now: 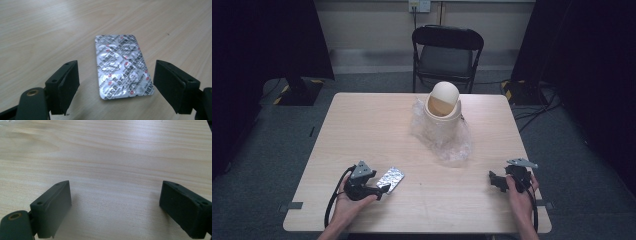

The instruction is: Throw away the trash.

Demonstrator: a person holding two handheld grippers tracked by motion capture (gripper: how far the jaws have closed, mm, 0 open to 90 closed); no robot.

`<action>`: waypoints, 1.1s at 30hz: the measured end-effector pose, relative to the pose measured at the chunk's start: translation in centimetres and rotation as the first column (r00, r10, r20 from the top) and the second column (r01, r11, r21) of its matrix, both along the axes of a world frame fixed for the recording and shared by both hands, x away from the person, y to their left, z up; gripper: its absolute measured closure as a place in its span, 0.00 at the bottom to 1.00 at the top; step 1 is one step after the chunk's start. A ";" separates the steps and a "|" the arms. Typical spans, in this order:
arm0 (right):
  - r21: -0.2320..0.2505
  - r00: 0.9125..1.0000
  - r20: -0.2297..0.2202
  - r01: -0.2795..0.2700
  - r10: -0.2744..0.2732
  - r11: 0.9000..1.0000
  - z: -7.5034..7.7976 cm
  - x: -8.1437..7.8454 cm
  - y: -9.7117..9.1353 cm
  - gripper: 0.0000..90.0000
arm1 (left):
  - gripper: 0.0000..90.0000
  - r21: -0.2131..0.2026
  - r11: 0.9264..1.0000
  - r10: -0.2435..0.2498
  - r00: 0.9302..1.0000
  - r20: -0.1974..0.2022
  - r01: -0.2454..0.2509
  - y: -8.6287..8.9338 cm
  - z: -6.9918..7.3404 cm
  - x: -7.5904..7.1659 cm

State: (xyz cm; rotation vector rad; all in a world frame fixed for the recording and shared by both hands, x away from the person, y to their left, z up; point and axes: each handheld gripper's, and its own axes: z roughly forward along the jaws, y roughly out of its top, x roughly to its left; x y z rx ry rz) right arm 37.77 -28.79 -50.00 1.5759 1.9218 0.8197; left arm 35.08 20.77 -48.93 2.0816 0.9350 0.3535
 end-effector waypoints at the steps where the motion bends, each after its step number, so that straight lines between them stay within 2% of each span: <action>1: 0.000 1.000 0.000 0.000 0.000 1.000 0.0 0.0 0.0 0.11 | 0.23 0.003 1.000 -0.007 1.000 -0.008 0.007 -0.2 -0.1 0.0; 4: 0.000 1.000 0.000 0.000 0.000 1.000 0.0 0.0 0.0 0.11 | 0.21 0.002 1.000 -0.016 1.000 -0.025 0.016 -0.6 -0.3 0.1; 5: 0.000 1.000 0.000 0.000 0.000 1.000 0.0 0.0 0.0 0.11 | 0.21 0.030 0.999 -0.019 1.000 -0.011 0.020 -1.1 -0.5 -0.1; 7: 0.000 1.000 0.000 0.000 0.000 1.000 0.0 0.0 0.0 0.11 | 0.21 0.060 0.998 -0.029 1.000 -0.007 0.029 -1.5 -0.7 -0.1; 11: 0.000 1.000 0.001 -0.003 0.003 1.000 0.0 0.0 0.0 0.11 | 0.21 0.090 0.996 -0.012 1.000 0.005 0.012 -1.9 -1.0 -0.3; 20: -0.001 1.000 0.001 -0.004 0.004 1.000 0.0 0.0 0.0 0.11 | 0.28 0.079 0.997 -0.024 0.999 0.020 0.023 -1.4 -1.1 -0.5; 22: -0.001 1.000 0.001 -0.004 0.004 1.000 0.0 0.0 0.0 0.11 | 0.34 0.072 0.997 -0.024 0.999 0.029 0.022 -1.3 -1.0 -0.5; 23: -0.001 1.000 0.001 -0.004 0.004 1.000 0.0 0.0 0.0 0.11 | 0.37 0.063 0.998 -0.022 1.000 0.021 0.020 -1.2 -1.0 -0.4; 25: -0.001 1.000 0.001 -0.004 0.004 1.000 0.0 0.0 0.0 0.11 | 0.38 0.073 0.997 -0.037 0.999 0.025 0.035 -1.0 -1.0 -0.4; 30: 0.000 1.000 0.002 -0.003 0.003 1.000 0.0 0.0 0.0 0.11 | 0.38 0.073 0.997 -0.032 0.999 0.029 0.030 -1.0 -0.9 -0.2; 33: 0.001 1.000 0.001 -0.002 0.002 1.000 0.0 0.0 0.0 0.11 | 0.38 0.040 0.999 -0.024 0.999 0.034 0.023 -0.8 -0.7 -0.1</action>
